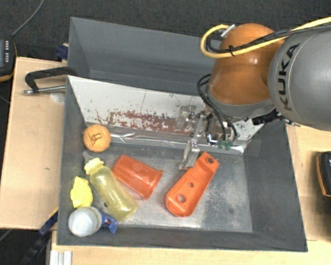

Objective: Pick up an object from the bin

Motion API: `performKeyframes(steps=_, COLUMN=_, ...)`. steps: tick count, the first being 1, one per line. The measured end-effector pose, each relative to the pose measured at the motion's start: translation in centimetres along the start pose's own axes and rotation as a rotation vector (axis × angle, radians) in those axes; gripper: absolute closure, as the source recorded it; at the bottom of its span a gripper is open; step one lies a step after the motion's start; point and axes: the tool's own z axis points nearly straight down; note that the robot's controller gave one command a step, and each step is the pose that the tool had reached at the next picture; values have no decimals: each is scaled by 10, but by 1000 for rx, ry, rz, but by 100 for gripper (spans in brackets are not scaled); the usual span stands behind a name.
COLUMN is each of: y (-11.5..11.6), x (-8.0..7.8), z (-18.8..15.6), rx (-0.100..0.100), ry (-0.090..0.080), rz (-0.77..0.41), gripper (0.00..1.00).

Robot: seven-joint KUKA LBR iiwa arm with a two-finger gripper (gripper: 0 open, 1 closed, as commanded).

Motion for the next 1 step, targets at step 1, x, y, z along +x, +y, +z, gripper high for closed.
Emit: performKeyframes(steps=1, y=0, x=-1, z=-5, rx=-1, ry=-8, rz=1, gripper=0)
